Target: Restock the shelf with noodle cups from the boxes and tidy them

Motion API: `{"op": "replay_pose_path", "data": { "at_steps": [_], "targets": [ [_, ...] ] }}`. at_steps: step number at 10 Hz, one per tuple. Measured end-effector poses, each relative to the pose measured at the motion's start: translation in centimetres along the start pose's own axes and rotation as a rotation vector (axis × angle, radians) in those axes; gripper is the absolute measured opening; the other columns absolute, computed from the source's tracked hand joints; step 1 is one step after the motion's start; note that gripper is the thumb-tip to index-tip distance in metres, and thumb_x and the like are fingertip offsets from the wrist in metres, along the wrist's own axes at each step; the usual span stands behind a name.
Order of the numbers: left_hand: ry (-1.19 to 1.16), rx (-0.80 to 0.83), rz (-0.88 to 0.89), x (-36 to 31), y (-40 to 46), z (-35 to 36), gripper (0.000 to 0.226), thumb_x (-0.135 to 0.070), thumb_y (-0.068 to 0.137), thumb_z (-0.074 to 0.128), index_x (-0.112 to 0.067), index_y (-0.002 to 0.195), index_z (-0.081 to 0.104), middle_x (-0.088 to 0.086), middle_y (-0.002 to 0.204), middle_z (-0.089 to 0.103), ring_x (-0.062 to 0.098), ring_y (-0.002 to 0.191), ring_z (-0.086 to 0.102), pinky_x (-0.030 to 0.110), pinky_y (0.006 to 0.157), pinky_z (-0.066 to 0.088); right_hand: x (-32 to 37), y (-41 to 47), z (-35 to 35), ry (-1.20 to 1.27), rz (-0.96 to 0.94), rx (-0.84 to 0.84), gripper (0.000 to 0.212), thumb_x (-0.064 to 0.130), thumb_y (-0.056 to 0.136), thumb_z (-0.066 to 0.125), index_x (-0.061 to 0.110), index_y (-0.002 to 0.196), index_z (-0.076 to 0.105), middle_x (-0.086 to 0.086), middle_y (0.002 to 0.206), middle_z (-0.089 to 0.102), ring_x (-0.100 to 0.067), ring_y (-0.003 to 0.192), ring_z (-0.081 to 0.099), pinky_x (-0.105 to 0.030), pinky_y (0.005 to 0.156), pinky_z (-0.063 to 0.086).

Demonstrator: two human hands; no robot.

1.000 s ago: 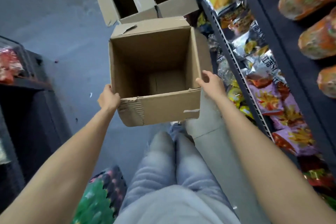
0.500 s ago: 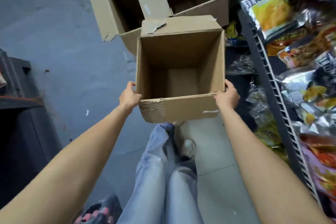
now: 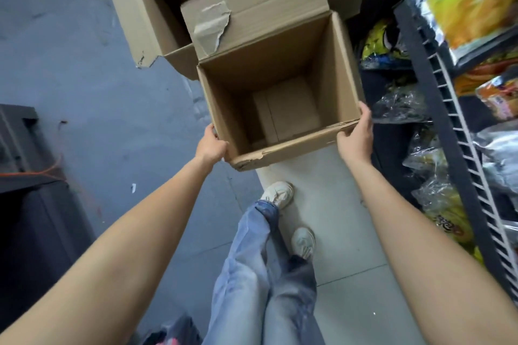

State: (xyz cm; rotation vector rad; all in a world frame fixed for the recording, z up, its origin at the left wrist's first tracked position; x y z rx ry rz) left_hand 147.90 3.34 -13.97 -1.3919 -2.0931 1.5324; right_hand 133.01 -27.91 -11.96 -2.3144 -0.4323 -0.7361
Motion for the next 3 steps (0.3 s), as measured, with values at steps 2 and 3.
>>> {"op": "replay_pose_path", "data": {
  "at_steps": [2, 3],
  "targets": [
    [0.227, -0.026, 0.016, -1.7, -0.3, -0.7, 0.055, -0.012, 0.092, 0.048, -0.011, 0.143, 0.027, 0.013, 0.127, 0.052, 0.036, 0.115, 0.052, 0.042, 0.094, 0.046, 0.5, 0.3, 0.4, -0.111, 0.042, 0.152, 0.082, -0.004, 0.087, 0.054, 0.020, 0.152, 0.011, -0.005, 0.161, -0.003, -0.027, 0.147, 0.007, -0.034, 0.115, 0.027],
    [0.275, -0.059, 0.050, -3.3, -2.1, -1.5, 0.059, -0.016, 0.091, 0.047, -0.011, 0.145, 0.024, 0.016, 0.132, 0.052, 0.034, 0.115, 0.052, 0.040, 0.095, 0.044, 1.9, -0.6, -0.9, -0.310, -0.023, 0.140, 0.069, 0.007, 0.091, 0.055, 0.014, 0.150, 0.021, -0.004, 0.161, 0.002, -0.029, 0.147, 0.004, -0.038, 0.118, 0.015]
  ]
}}
Point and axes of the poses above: each hand's wrist, its own y-axis towards the middle knuckle, its own z-axis out of the palm, x = y × z, the point moved 8 cm from there along y, towards the middle knuckle
